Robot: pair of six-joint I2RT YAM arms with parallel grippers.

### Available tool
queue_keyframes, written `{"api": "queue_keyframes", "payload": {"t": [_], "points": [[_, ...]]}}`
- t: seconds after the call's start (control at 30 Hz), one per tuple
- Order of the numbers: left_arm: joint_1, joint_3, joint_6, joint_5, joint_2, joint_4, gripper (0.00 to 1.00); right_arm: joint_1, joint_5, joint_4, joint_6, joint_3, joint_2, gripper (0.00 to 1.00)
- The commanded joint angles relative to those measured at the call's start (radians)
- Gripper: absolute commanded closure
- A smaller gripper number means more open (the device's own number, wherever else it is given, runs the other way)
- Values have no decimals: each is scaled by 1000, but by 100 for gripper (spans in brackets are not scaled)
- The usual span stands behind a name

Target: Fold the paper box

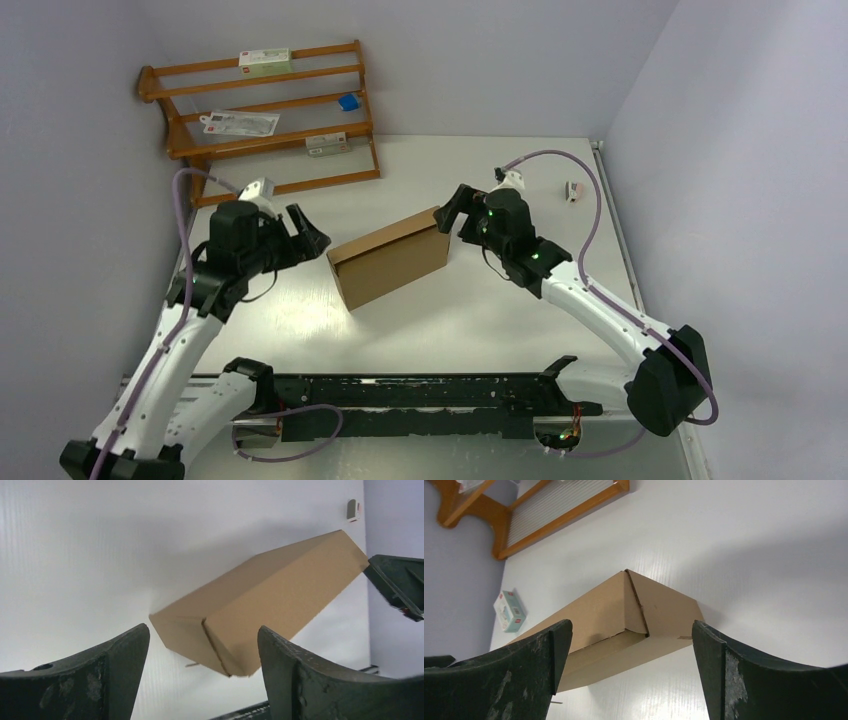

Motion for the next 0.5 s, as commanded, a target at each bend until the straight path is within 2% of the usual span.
{"api": "queue_keyframes", "payload": {"t": [0.0,0.2,0.47], "points": [[0,-82,-217,20,-118,59,15,-4,-43,80,90,-40,-12,7],[0,-126,-373,46,-166,95,10,-5,-47,164,196,-102,-13,5],[0,-275,-476,167,-179,147,12,-8,-75,235,245,-150,6,5]]}}
